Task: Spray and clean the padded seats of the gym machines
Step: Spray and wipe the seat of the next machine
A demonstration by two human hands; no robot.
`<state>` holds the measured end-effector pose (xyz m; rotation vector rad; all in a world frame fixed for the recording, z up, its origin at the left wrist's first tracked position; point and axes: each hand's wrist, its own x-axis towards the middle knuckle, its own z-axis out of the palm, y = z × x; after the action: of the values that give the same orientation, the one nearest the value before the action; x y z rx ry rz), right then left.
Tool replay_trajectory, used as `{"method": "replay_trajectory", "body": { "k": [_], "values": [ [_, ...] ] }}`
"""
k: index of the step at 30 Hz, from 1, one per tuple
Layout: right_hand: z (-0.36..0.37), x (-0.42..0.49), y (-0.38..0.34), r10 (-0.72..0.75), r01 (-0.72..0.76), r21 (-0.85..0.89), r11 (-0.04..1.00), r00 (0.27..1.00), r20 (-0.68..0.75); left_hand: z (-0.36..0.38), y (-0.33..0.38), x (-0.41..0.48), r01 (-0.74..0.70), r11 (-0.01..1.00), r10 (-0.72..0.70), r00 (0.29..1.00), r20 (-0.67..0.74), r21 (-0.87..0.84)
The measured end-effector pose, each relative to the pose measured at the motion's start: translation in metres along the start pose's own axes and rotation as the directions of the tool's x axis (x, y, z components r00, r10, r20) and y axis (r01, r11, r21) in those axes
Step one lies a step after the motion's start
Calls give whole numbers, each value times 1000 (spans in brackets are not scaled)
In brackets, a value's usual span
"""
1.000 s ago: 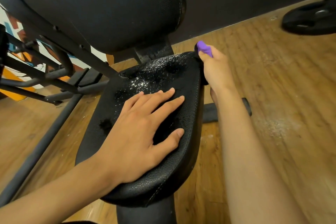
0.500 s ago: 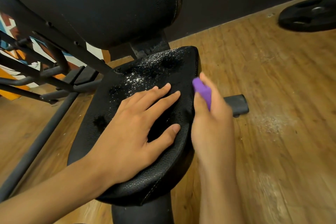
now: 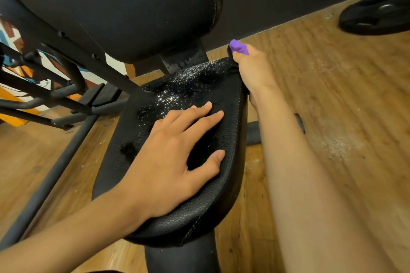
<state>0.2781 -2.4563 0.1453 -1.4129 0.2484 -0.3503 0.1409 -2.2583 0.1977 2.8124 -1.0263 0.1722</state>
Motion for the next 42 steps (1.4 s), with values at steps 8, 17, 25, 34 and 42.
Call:
{"method": "replay_trajectory", "body": {
  "k": [8,17,25,34,42],
  "values": [
    [-9,-113,-1,-95,94,-22,995,993,-72,1,0,0,-1,1000,1,1000,-5,-2],
    [-12,-200,8,12,1,200,980,998,-60,3,0,-2,3,1000,-3,1000,-17,-22],
    [-10,-65,9,-20,25,60,998,995,-93,4,2,-2,8,1000,-8,1000,-18,-4],
    [-2,3,1,38,-36,83,996,999,-15,0,2,0,14,1000,-14,1000,1,1],
    [-13,-130,4,-60,66,78,995,995,-84,2,1,0,7,1000,-7,1000,-5,-3]
  ]
}}
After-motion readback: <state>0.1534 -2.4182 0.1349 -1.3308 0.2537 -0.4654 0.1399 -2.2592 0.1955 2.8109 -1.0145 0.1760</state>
